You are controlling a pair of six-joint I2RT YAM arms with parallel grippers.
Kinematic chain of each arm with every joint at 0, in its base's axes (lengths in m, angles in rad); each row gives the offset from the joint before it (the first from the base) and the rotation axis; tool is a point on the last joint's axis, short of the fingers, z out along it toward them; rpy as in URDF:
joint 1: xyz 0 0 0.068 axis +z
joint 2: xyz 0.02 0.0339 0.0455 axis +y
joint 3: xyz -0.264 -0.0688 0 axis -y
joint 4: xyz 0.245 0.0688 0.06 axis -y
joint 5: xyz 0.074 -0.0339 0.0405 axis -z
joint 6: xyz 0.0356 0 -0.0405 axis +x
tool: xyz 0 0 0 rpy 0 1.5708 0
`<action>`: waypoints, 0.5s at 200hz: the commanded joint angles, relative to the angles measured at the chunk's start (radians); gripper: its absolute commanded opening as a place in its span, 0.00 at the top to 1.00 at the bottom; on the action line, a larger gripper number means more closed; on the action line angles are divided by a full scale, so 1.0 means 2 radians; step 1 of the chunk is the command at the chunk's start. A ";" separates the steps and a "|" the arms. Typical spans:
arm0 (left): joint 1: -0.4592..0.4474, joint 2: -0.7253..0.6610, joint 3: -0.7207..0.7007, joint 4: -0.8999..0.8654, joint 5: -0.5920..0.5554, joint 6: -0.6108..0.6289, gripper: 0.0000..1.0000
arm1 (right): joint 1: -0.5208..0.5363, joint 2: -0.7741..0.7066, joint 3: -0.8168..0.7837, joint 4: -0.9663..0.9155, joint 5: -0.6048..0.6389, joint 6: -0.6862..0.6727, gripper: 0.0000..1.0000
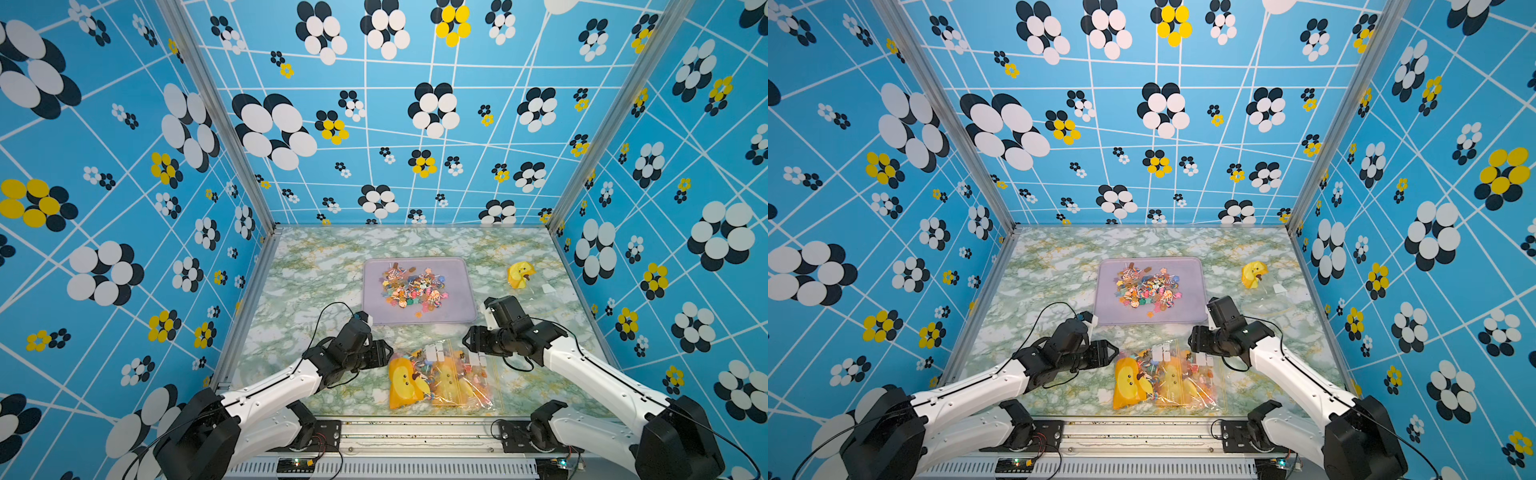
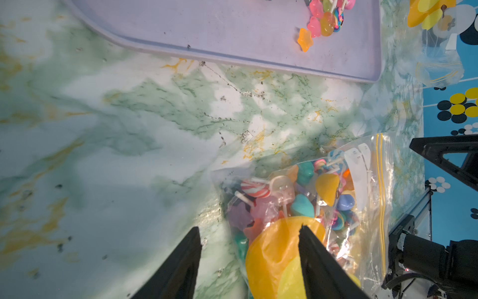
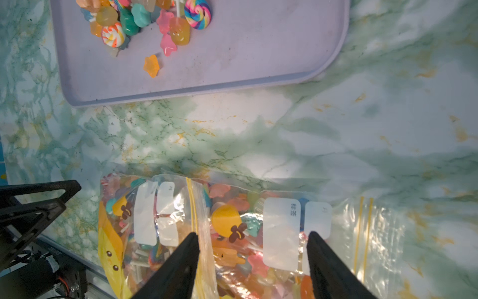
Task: Pour candies out of the ziploc bag
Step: Move the ziploc bag to the center of the board.
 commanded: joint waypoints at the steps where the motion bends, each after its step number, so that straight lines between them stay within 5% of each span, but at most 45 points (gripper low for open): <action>1: -0.005 0.012 -0.003 0.026 0.016 -0.007 0.38 | 0.009 -0.012 -0.020 0.012 -0.026 0.018 0.34; 100: -0.030 0.079 -0.031 0.124 0.038 -0.043 0.43 | 0.084 0.020 -0.052 0.096 -0.053 0.057 0.66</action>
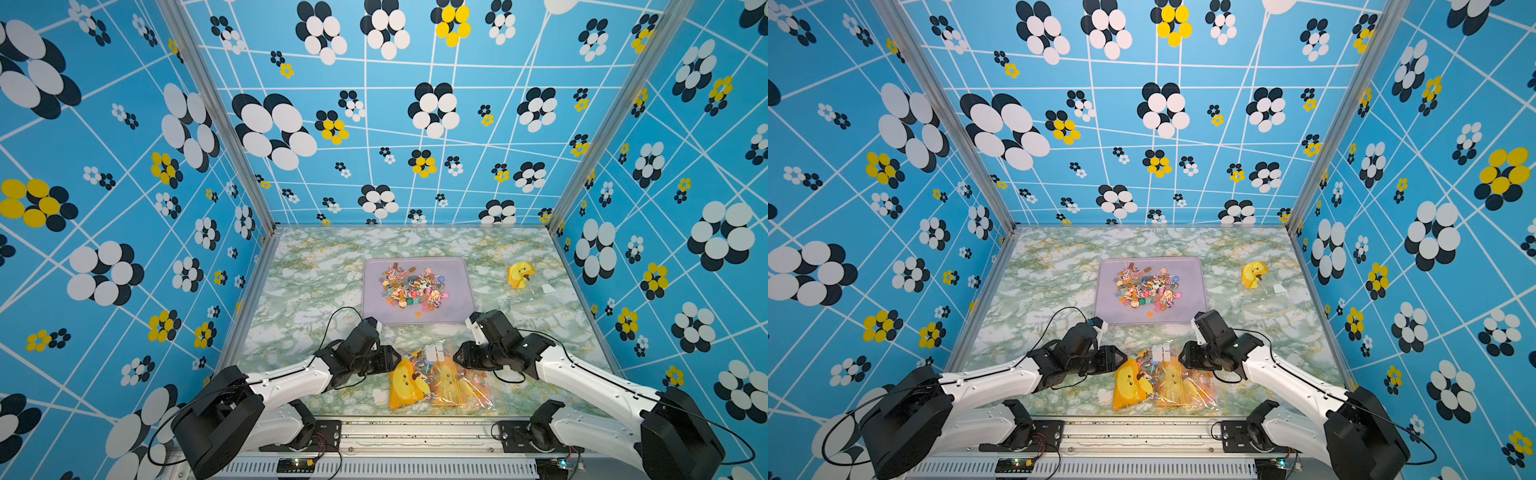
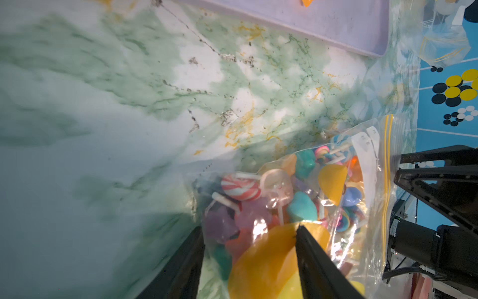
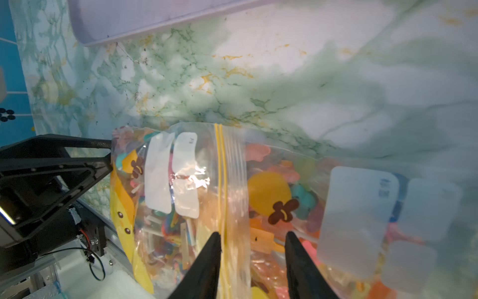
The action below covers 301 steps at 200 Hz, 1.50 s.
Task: Pour candies out of the ziploc bag
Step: Move the ziploc bag to the center of the board.
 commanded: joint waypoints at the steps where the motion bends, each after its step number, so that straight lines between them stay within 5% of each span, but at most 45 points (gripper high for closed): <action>1: -0.003 0.011 -0.011 0.036 0.009 -0.013 0.44 | 0.007 0.010 -0.004 0.028 -0.011 0.013 0.67; 36: -0.004 0.035 -0.014 0.070 0.022 -0.023 0.62 | 0.009 0.022 0.001 0.040 -0.018 0.016 0.89; 77: -0.002 0.041 -0.008 0.073 0.016 -0.022 0.86 | 0.010 0.023 0.005 0.058 -0.030 0.025 0.97; 186: 0.104 0.023 0.065 0.008 0.035 0.044 0.97 | 0.010 0.001 0.039 0.061 -0.039 0.023 0.98; 207: 0.110 0.041 0.091 -0.006 0.049 0.057 0.88 | 0.010 0.010 0.048 0.065 -0.039 0.023 0.98; 249: 0.114 0.018 0.126 -0.080 0.031 0.090 0.47 | 0.010 0.026 0.049 0.083 -0.026 0.032 0.98; 282: 0.099 -0.044 0.152 -0.144 -0.017 0.115 0.40 | 0.010 0.039 0.048 0.088 -0.025 0.033 0.97; 301: 0.067 -0.055 0.166 -0.161 -0.034 0.127 0.40 | 0.010 0.041 0.048 0.081 -0.015 0.031 0.85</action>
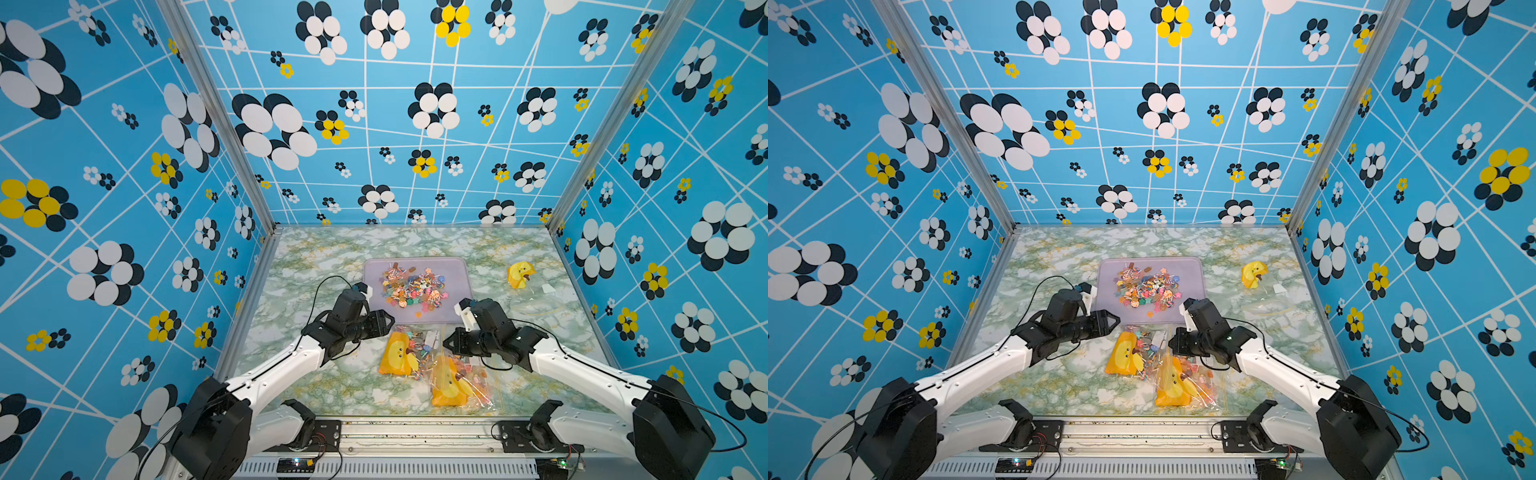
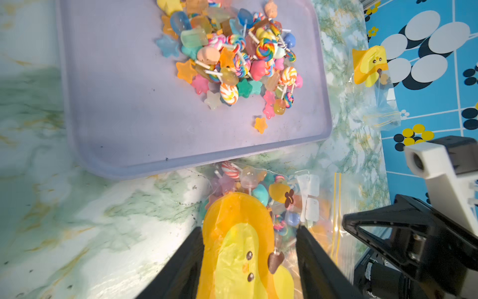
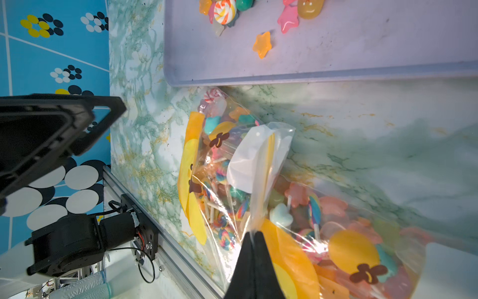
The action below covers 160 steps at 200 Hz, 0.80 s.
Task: Pour candies out of the ziploc bag
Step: Move the ziploc bag to the center of the board.
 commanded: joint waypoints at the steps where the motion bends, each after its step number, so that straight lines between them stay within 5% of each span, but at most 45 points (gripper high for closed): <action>1: -0.033 -0.018 0.028 -0.050 -0.035 0.034 0.40 | 0.002 0.006 0.010 0.001 0.016 0.003 0.84; 93: -0.109 0.022 0.040 -0.017 -0.031 0.040 0.44 | 0.003 -0.069 0.002 -0.085 0.086 -0.020 0.60; 160: -0.191 0.083 0.087 -0.023 -0.052 0.049 0.43 | -0.001 -0.123 -0.017 -0.135 0.136 -0.023 0.64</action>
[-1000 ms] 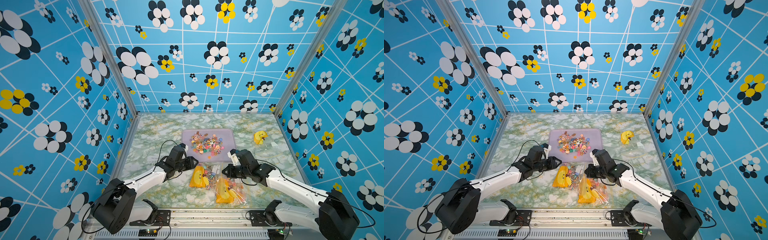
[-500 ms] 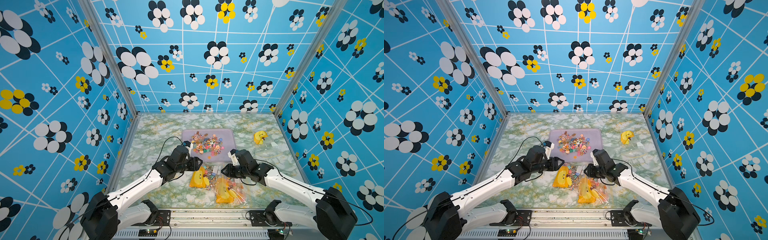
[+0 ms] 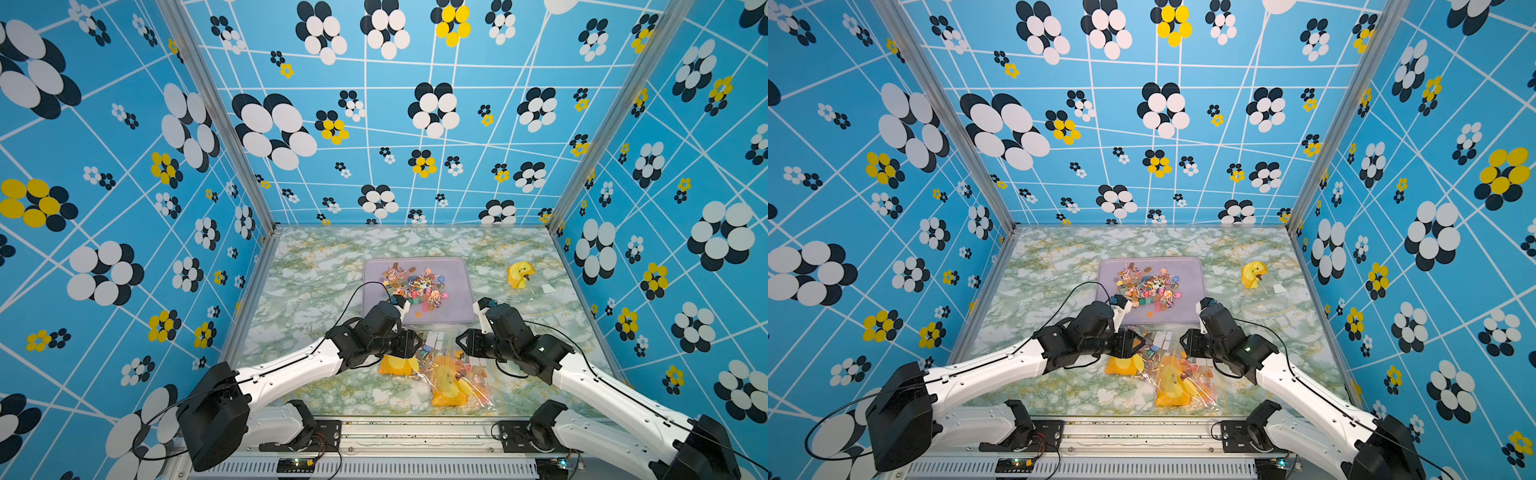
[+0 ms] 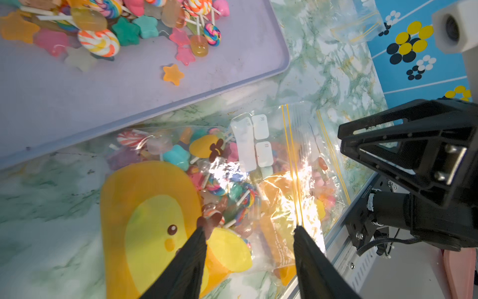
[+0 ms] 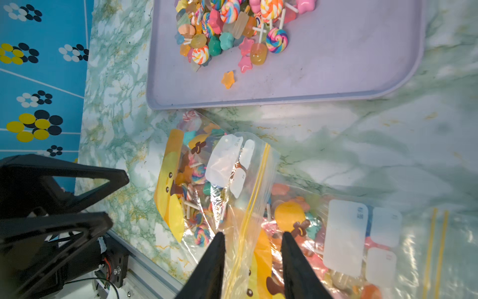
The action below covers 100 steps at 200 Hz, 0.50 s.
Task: Pour candies out of the ziploc bag
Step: Move the ziploc bag to the center of the board.
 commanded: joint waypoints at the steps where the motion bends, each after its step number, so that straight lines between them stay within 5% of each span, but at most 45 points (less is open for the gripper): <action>1: -0.027 0.024 0.036 -0.001 -0.020 0.016 0.43 | 0.000 -0.004 -0.013 -0.035 0.026 -0.008 0.64; 100: -0.112 0.171 0.137 -0.046 -0.070 0.002 0.43 | -0.011 -0.006 -0.019 -0.031 0.040 -0.002 0.66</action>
